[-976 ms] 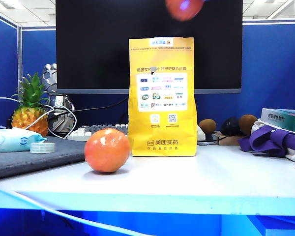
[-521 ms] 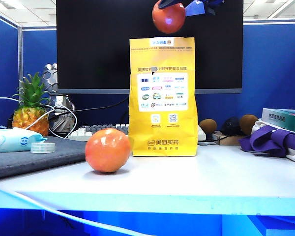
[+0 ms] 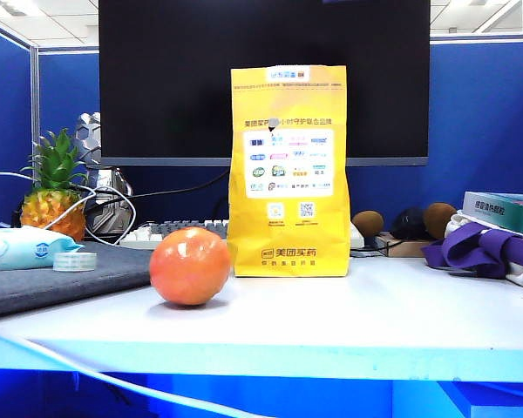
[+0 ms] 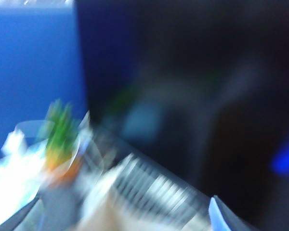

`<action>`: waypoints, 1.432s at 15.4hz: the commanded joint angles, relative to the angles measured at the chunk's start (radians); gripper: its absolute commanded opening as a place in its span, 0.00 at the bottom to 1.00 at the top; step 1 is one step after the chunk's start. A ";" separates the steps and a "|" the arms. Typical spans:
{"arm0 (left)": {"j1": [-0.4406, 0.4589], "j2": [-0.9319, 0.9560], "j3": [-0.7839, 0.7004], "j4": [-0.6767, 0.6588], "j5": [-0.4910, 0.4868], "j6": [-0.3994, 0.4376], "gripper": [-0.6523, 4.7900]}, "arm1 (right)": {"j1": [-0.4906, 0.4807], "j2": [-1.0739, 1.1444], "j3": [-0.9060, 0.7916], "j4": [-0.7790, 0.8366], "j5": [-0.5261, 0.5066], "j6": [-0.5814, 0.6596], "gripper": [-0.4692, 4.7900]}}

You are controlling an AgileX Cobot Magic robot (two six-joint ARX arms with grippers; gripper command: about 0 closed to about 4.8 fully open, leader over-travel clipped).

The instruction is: Pick up the orange and throw it into the yellow paper bag.

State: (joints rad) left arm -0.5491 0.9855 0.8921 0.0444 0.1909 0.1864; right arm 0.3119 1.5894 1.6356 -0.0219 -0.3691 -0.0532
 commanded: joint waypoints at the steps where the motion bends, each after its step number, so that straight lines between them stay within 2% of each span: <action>1: 0.006 -0.163 0.005 -0.093 -0.276 0.136 1.00 | -0.029 -0.182 0.009 -0.026 0.082 -0.011 1.00; 2: 0.016 -0.230 0.003 -0.157 -0.307 0.144 1.00 | -0.039 -0.245 0.008 -0.070 0.082 -0.029 1.00; 5: 0.019 -0.390 -0.029 -0.343 -0.313 0.142 1.00 | -0.040 -0.428 -0.071 -0.193 0.149 -0.107 1.00; 7: 0.019 -0.490 -0.113 -0.345 -0.360 0.125 1.00 | -0.040 -0.545 -0.212 -0.184 0.175 -0.108 1.00; 9: 0.019 -0.601 -0.176 -0.356 -0.372 0.037 1.00 | -0.040 -0.702 -0.402 -0.168 0.196 -0.096 1.00; 11: 0.019 -0.668 -0.182 -0.380 -0.406 0.042 1.00 | -0.039 -0.888 -0.602 -0.108 0.207 -0.039 1.00; 13: 0.019 -0.715 -0.183 -0.401 -0.466 0.042 1.00 | -0.034 -1.141 -0.831 -0.003 0.262 -0.029 1.00; 16: 0.019 -0.730 -0.201 -0.427 -0.505 0.049 1.00 | -0.033 -1.452 -1.081 0.097 0.245 -0.019 1.00; 18: 0.018 -0.744 -0.256 -0.425 -0.472 0.040 1.00 | -0.033 -1.567 -1.195 0.102 0.210 0.011 1.00; 20: 0.018 -0.787 -0.333 -0.415 -0.439 0.007 1.00 | -0.033 -1.586 -1.281 0.093 0.211 0.115 1.00; 22: 0.018 -0.825 -0.389 -0.391 -0.468 -0.030 1.00 | -0.034 -1.582 -1.357 0.093 0.215 0.173 1.00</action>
State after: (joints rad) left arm -0.5308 0.1608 0.5121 -0.3782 -0.2543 0.1741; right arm 0.2787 0.0078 0.2909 0.0586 -0.1570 0.0818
